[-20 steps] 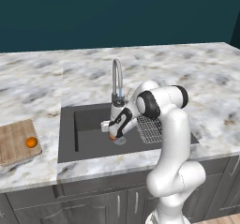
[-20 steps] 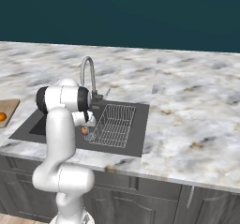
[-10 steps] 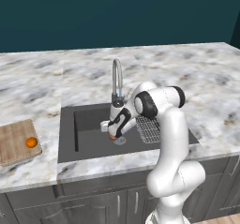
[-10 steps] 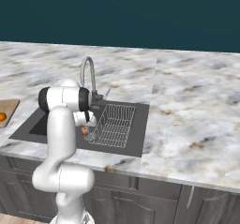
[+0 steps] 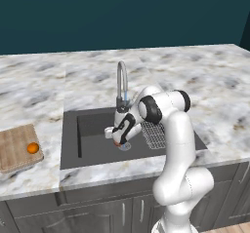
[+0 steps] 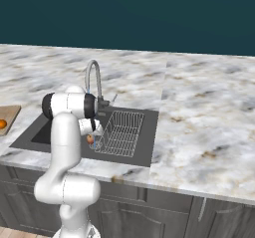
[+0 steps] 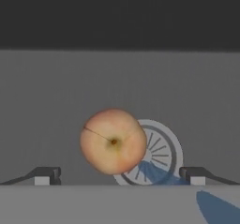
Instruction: Pick the tangerine, peach from the sink and place them on the cutting board to airdry. Then turn off the sink faucet.
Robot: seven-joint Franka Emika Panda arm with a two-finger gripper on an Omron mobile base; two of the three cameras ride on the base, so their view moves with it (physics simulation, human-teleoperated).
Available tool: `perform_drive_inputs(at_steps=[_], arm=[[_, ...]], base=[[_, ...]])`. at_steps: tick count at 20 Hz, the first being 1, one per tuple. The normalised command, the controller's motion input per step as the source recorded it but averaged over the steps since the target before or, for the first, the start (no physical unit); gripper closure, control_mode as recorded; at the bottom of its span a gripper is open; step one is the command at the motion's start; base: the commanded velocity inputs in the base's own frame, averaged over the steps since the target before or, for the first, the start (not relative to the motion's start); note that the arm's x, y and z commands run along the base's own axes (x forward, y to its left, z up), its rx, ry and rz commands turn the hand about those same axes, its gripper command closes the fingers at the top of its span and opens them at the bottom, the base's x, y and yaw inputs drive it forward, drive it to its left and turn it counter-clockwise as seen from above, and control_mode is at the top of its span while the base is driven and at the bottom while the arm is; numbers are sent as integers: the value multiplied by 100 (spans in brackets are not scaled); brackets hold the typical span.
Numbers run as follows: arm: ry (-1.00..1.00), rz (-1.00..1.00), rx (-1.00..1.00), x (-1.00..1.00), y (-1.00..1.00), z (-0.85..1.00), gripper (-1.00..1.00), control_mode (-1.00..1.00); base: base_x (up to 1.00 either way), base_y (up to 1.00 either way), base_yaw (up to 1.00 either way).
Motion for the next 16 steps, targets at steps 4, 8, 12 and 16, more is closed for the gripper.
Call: perform_drive_inputs(at_steps=[4, 8, 12, 16], arm=[[0, 0, 0, 4, 0, -13, -100, -100], [0, 0, 0, 6, 0, -15, -100, -100], [0, 0, 0, 6, 0, -11, -100, -100], [0, 0, 0, 11, 0, -11, -100, -100]], base=[[0, 0, 0], [0, 0, 0], [0, 0, 0], [0, 0, 0]])
